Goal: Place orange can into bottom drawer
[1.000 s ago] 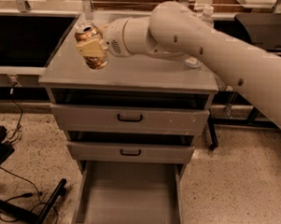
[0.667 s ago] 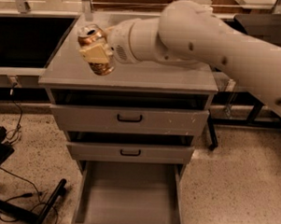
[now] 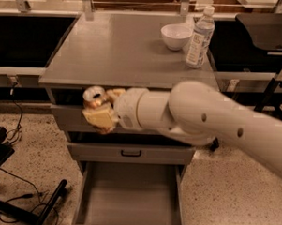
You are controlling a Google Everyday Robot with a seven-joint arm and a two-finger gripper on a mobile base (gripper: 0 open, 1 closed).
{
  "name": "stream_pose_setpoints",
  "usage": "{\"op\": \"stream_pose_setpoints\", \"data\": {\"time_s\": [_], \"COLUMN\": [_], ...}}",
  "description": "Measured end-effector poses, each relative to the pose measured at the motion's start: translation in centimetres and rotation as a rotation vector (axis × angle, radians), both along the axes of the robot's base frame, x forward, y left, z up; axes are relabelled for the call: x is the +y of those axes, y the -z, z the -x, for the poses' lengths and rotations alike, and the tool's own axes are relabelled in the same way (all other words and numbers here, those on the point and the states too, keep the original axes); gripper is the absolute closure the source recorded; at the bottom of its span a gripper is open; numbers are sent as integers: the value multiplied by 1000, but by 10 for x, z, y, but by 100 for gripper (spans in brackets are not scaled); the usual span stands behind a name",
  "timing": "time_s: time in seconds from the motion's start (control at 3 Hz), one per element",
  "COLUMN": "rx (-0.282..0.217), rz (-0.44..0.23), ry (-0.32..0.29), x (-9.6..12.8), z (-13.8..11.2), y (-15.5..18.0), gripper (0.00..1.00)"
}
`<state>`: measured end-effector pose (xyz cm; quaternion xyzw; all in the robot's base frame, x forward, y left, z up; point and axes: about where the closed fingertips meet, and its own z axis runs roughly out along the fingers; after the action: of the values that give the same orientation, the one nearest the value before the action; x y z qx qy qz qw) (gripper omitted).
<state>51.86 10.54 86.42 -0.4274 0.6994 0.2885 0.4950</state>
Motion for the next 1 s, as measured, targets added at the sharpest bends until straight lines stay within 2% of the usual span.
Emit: {"op": "stream_pose_setpoints", "data": {"time_s": [0.33,0.67,1.0], "rx": [35,-47,-130], "rz": [-49,-61,-80], "ry": [-2,46,135], "x": [-13,-72,-154], "z": [24,25,8], "y": [72,108,130], "gripper": [100,100,100]}}
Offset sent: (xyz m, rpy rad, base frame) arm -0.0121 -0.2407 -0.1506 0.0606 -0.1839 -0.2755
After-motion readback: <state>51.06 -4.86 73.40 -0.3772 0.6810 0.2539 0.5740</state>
